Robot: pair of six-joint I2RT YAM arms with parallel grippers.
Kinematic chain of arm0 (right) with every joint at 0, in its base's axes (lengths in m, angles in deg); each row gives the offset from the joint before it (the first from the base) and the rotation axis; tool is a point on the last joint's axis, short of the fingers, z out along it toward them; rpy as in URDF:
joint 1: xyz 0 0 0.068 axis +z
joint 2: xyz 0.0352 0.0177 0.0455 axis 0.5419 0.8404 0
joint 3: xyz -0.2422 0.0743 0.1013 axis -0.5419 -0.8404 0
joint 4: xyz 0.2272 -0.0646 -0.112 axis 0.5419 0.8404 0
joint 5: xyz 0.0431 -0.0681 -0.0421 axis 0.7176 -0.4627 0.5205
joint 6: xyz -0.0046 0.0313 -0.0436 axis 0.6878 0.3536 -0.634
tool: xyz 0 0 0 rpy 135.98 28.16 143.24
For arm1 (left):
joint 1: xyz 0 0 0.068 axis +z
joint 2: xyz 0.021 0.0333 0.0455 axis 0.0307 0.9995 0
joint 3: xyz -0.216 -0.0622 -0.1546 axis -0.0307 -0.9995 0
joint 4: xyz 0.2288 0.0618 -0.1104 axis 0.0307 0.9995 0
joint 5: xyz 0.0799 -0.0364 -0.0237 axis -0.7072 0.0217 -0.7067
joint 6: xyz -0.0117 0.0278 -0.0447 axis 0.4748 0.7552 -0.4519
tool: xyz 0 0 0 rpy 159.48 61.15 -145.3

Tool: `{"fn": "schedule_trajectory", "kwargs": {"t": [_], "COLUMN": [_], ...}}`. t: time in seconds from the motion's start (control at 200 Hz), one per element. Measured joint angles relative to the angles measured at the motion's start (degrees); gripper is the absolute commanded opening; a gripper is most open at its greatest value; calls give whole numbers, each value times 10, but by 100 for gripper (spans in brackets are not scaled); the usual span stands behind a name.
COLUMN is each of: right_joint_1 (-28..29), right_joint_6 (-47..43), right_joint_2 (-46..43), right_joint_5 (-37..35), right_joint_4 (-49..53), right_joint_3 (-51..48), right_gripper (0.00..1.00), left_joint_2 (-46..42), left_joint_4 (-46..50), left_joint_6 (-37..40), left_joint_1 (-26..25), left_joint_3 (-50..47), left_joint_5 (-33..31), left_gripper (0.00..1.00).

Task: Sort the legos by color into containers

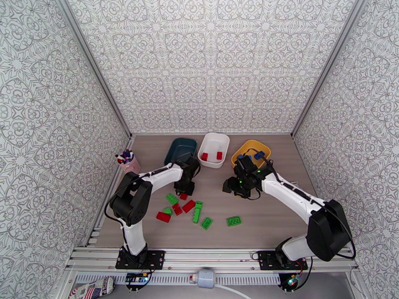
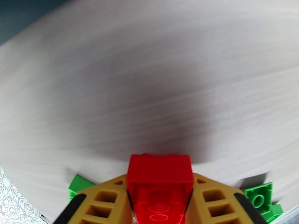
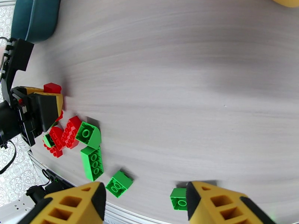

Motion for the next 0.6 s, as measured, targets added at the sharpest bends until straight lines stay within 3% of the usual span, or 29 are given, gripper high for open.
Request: {"fn": "schedule_trajectory", "kwargs": {"t": [0.155,0.315,0.6], "right_joint_1": [0,0,-24], "right_joint_6": [1,14,32], "right_joint_2": [29,61,93], "right_joint_5": [9,37,77], "right_joint_4": [-12,-46,-88], "right_joint_3": [33,58,87], "right_gripper": [62,62,62], "left_joint_2": [-33,-62,-10], "left_joint_4": [1,-19,-111], "left_joint_6": [-22,-70,-171], "left_joint_1": [1,9,45], "left_joint_3": [13,48,163], "left_joint_5": [20,83,214], "left_gripper": [35,36,37]}}
